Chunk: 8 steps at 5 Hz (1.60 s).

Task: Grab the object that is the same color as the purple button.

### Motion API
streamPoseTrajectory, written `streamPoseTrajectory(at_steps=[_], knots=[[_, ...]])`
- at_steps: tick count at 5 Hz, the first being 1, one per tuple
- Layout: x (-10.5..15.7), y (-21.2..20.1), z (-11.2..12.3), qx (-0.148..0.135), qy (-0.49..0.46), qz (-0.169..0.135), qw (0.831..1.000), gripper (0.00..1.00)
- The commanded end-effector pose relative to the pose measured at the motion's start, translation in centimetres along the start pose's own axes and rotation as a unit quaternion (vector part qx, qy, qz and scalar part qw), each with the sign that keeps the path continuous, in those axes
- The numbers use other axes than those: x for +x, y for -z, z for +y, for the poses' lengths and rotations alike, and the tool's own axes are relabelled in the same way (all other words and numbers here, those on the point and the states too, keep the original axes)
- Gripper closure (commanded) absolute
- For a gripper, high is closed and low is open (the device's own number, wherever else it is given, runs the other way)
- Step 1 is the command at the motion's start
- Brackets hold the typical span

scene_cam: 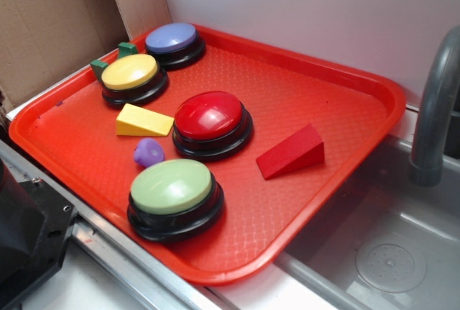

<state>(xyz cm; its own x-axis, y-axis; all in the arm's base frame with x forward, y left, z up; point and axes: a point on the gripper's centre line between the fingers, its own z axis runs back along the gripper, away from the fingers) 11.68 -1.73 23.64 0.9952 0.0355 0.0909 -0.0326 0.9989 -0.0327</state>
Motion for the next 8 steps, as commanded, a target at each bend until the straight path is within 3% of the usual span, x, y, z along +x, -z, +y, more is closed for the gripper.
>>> streamPoseTrajectory(at_steps=[1,2,4,5,8], knots=[[0.0,0.0,0.0,0.0,0.0,0.0,1.0,0.0],[0.5,1.8,0.4,-0.008,-0.088,-0.015,0.996,0.0],[2.1,7.6,1.2,0.003,-0.221,-0.029,0.975,0.0],[2.8,11.0,1.7,0.028,-0.262,-0.046,0.964,0.0],[4.0,17.7,2.3,-0.011,-0.262,-0.02,0.965,0.0]])
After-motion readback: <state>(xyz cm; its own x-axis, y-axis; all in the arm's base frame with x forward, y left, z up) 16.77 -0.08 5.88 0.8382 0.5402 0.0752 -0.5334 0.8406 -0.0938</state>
